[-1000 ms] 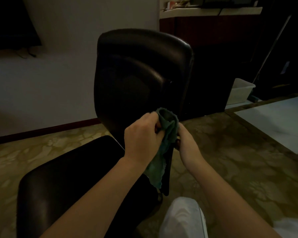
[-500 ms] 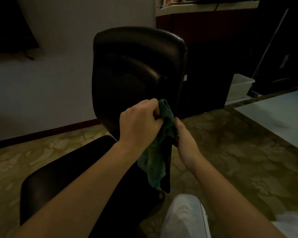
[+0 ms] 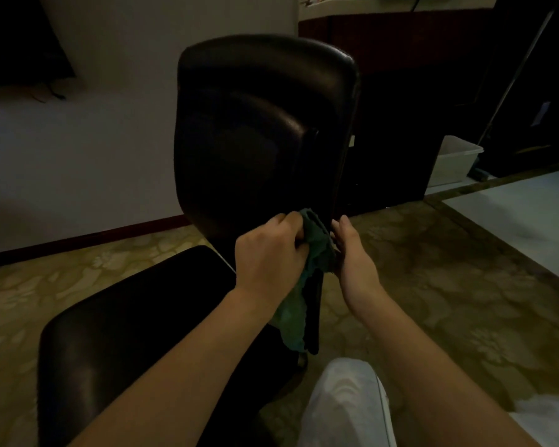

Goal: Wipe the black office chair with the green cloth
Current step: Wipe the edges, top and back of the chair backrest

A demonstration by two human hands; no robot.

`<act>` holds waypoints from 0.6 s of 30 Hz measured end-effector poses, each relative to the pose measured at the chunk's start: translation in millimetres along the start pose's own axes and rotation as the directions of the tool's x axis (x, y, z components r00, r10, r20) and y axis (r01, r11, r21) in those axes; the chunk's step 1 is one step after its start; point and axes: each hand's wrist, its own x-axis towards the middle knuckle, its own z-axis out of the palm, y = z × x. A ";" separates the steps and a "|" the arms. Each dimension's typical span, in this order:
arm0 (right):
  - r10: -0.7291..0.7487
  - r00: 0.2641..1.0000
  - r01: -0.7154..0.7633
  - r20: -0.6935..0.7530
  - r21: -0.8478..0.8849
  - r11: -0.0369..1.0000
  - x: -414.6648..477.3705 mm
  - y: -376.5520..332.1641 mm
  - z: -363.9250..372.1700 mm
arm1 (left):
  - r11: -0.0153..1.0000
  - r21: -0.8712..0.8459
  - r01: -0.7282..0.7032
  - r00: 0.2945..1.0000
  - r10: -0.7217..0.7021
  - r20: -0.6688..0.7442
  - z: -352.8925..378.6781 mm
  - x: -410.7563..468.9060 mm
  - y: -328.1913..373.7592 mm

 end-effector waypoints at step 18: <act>-0.066 0.996 0.068 -0.057 0.022 0.997 -7.6 18.9 0.2 | 0.994 0.107 -0.027 0.999 0.024 0.034 7.2 -10.7 -3.2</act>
